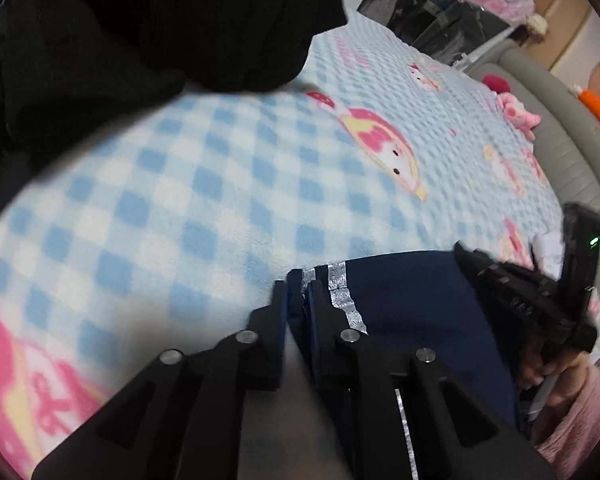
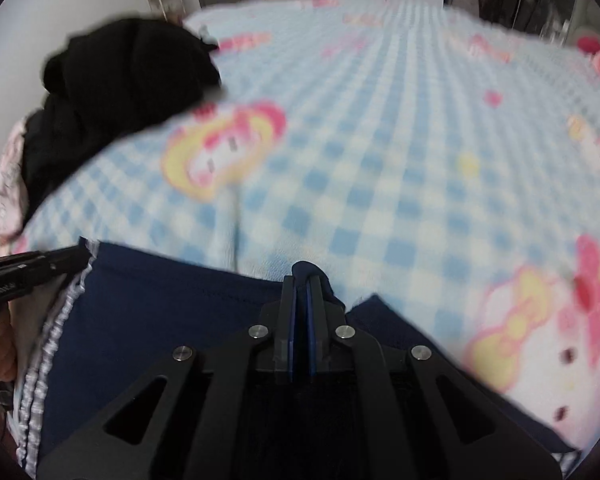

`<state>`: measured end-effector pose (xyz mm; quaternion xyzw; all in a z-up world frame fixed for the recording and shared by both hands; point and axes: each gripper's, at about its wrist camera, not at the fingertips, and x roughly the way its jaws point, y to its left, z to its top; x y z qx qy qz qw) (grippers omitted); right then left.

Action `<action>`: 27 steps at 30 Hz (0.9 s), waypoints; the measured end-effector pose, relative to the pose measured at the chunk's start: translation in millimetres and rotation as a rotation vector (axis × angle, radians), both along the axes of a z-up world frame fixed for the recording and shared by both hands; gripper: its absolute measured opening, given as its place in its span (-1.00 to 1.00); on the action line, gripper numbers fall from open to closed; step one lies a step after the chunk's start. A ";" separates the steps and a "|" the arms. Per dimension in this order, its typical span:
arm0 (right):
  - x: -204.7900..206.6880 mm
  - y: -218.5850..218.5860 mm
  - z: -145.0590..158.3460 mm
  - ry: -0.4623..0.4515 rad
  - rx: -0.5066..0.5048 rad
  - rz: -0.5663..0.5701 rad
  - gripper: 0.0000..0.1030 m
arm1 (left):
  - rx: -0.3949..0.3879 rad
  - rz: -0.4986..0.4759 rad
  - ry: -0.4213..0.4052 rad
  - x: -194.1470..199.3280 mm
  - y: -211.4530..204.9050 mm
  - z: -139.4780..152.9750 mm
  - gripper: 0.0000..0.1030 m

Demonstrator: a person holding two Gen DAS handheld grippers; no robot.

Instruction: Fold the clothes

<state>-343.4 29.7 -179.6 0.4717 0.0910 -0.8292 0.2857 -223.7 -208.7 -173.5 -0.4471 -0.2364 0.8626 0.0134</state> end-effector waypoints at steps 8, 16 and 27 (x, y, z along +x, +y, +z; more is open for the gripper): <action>24.8 39.4 82.3 0.043 -0.193 -0.013 -0.50 | -0.067 0.051 0.140 36.9 2.5 53.1 -0.43; 69.4 143.0 128.2 0.107 -0.234 -0.137 -0.17 | -0.124 -0.280 0.154 38.7 107.4 83.1 -0.44; 62.8 207.9 41.0 0.009 -0.022 -0.303 -0.17 | -0.346 -0.457 0.069 -55.7 227.8 54.0 -0.45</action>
